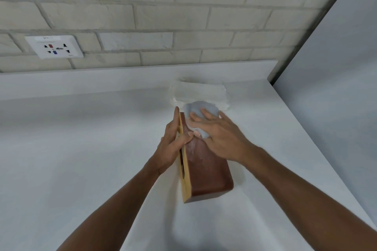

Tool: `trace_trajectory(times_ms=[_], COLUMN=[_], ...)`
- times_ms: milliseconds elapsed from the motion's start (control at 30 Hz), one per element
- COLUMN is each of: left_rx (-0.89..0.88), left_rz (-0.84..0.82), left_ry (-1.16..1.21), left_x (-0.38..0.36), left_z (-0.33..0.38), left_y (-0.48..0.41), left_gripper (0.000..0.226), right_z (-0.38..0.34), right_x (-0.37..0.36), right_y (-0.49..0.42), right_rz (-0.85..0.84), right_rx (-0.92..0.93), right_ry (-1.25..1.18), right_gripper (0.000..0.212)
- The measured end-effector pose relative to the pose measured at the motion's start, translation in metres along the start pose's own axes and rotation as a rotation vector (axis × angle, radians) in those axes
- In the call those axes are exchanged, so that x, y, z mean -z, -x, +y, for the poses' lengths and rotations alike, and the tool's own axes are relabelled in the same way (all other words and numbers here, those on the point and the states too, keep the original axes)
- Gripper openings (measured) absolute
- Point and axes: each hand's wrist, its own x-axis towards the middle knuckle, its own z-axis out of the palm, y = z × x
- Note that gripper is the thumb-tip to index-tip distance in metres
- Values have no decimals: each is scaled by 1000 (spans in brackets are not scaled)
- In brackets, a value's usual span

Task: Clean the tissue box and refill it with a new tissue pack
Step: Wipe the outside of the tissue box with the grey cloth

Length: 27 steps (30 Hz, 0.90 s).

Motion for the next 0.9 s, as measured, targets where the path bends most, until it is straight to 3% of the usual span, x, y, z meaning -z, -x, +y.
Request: trace_trajectory(times_ms=[67, 200, 367, 500, 633, 800, 900], left_rx=[-5, 14, -45, 17, -11, 12, -36], left_rz=[-10, 8, -20, 5, -21, -6, -19], left_ry=[6, -35, -3, -39, -10, -45, -24], left_x=[0, 0, 1, 1, 1, 1, 0], left_z=[-1, 0, 0, 2, -1, -2, 3], left_y=[0, 1, 0, 2, 0, 0, 1], left_gripper=[90, 90, 80, 89, 88, 88, 85], right_z=[2, 18, -4, 17, 1, 17, -8], right_x=[-3, 11, 4, 21, 10, 19, 6], right_y=[5, -1, -7, -10, -6, -6, -14], right_rz=[-10, 6, -47, -65, -79, -54, -37], right_rx=[48, -70, 97, -65, 40, -135, -58], right_ry=[-2, 23, -16, 21, -19, -28, -42], right_gripper=[47, 42, 46, 43, 44, 41, 45])
